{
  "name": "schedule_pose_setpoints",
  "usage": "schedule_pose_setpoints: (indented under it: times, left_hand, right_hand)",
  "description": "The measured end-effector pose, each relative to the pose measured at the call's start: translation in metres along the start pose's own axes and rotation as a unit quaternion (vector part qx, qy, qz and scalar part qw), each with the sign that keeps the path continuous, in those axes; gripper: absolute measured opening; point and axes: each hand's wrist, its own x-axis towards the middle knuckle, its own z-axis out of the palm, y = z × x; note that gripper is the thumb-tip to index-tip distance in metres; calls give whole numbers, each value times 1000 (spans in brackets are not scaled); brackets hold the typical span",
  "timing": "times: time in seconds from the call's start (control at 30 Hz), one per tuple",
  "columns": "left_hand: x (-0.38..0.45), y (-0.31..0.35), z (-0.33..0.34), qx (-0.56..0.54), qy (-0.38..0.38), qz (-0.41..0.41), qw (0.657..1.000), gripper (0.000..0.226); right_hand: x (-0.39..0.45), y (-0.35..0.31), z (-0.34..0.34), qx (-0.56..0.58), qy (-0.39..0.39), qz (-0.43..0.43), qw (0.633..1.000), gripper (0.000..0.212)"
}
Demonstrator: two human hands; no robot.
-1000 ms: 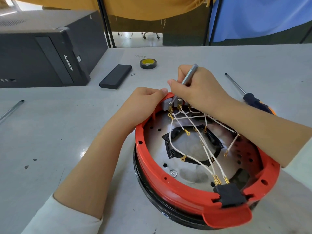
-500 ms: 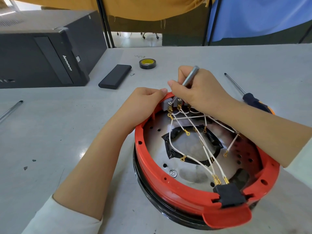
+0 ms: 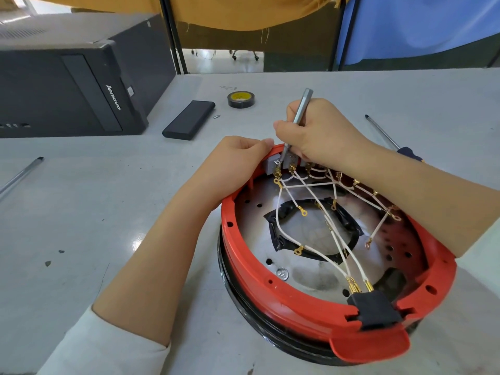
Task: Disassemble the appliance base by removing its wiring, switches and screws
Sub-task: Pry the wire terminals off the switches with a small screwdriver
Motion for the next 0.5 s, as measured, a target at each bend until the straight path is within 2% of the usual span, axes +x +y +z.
schedule_pose_setpoints:
  times: [0.2,0.3,0.43,0.5]
  left_hand:
    - [-1,-1,-1,-13,-10,5,1000,52]
    - [-2,-1,0,-25,-4,7,1000,52]
    - [0,-3,-1,-27,-9,3,1000,53]
    - [1,-4,-1,-23,-9,5,1000,52]
  right_hand:
    - [-17,10,-2,-41,57,-96,993,39]
    - [-17,9,1,-87,26,-106,990,38]
    - [-17,8,0,-43,76,-103,991,39]
    - [-16,7,0,-31,74,-91,993,35]
